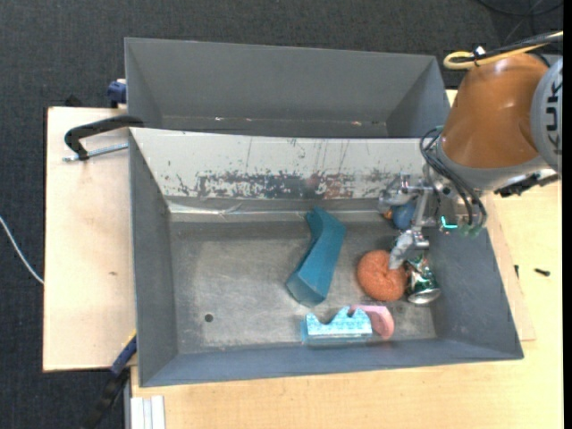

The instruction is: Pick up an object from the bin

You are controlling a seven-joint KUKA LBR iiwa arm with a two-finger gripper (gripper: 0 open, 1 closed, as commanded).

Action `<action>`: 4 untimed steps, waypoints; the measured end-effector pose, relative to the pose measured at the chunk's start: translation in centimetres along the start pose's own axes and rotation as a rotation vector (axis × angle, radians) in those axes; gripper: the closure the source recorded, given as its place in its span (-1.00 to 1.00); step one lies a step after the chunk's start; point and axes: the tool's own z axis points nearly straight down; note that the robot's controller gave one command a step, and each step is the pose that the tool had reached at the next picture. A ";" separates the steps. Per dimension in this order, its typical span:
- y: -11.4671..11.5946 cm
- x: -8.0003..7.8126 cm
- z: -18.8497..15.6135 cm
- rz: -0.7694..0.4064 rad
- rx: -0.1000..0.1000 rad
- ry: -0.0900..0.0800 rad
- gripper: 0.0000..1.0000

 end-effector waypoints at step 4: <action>-6.4 -2.8 9.7 0.209 -0.023 0.025 -1.00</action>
Offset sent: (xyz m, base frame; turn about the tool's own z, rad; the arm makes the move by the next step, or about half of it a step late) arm 0.0111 -0.0672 -0.1015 0.1523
